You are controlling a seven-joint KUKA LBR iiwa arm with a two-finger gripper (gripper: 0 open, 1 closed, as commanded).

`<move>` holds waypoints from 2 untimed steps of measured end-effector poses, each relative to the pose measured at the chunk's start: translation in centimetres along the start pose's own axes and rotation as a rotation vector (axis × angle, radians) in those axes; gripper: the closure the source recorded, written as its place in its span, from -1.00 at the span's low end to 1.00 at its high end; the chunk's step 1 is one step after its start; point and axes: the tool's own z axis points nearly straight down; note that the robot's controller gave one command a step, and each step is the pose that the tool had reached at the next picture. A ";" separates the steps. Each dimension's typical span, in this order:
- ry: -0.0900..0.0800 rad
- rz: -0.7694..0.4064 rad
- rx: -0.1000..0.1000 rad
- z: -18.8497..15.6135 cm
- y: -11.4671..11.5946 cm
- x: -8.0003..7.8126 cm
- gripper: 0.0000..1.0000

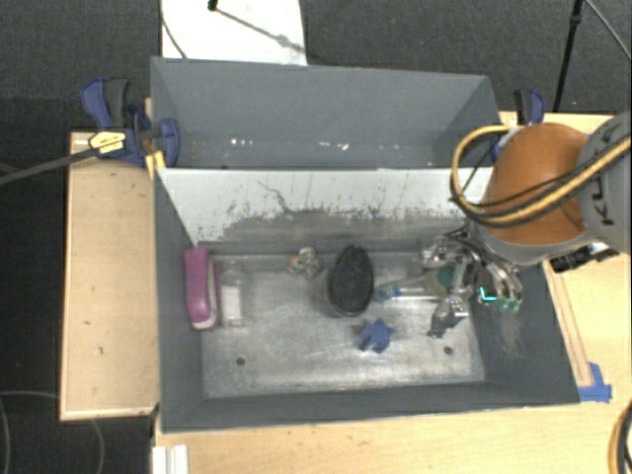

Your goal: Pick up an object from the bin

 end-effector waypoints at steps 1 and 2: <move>-0.011 0.160 -0.001 7.0 1.6 0.4 -1.00; -0.016 0.156 -0.001 6.7 1.6 0.2 1.00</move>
Offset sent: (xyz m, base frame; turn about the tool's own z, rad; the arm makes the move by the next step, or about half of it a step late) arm -0.0059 0.0162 -0.0712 0.1602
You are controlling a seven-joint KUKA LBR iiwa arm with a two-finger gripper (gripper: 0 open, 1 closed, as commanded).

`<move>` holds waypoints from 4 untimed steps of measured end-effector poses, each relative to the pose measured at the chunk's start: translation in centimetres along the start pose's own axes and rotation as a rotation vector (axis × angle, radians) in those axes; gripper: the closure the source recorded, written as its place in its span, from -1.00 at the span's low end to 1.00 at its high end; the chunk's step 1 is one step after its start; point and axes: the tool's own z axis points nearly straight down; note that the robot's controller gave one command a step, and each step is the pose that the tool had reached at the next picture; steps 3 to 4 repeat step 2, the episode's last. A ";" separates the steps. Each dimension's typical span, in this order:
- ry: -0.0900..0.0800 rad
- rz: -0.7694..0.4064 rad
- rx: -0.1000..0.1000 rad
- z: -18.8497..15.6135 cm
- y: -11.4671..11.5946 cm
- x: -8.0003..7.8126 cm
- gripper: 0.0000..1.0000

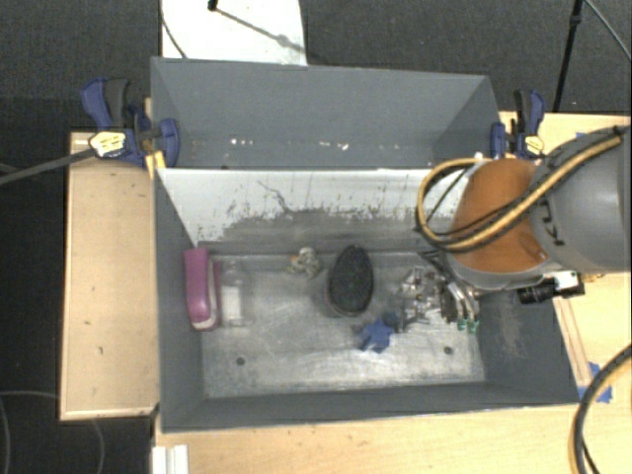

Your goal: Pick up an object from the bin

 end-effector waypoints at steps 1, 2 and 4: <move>0.003 0.009 0.000 -10.4 1.0 1.6 1.00; 0.003 0.015 0.000 -15.9 0.3 2.0 1.00; 0.003 0.015 0.000 -15.9 0.3 2.0 1.00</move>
Offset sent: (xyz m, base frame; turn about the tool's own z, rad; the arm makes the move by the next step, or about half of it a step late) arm -0.0172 0.0120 0.0988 0.0126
